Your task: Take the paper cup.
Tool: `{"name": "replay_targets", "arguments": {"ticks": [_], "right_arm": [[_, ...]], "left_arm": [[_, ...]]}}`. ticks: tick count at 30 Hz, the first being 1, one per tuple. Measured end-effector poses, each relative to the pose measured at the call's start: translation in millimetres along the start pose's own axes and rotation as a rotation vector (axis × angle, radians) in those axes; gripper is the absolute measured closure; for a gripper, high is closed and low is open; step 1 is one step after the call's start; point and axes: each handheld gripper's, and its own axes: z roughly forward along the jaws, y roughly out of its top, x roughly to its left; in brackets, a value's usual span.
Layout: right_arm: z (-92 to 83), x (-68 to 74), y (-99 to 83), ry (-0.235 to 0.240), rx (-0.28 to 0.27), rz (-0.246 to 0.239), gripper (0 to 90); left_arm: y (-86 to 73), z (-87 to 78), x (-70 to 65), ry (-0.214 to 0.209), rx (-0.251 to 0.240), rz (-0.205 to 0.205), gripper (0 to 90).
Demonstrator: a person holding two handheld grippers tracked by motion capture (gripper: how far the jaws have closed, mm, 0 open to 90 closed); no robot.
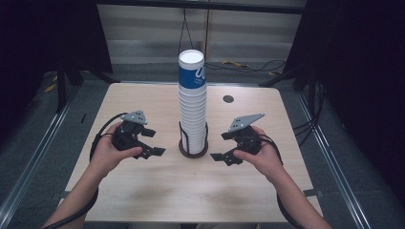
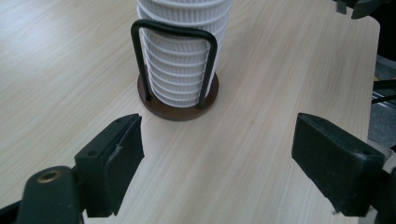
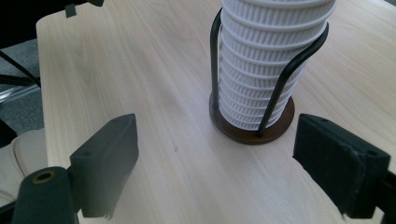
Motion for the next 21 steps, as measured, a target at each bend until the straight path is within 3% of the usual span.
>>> {"name": "replay_targets", "arguments": {"ticks": [10,21], "right_arm": [[-6.3,-4.6,10.6,0.005,-0.003,-0.004,13.4],[-16.0,-12.3,28.7,-0.005,-0.023,-0.005,13.4]], "left_arm": [[14.4,-1.8,5.6,0.017,-0.009,-0.01,16.4],[34.6,-8.9,7.0,0.033,-0.034,0.012,16.4]]}}
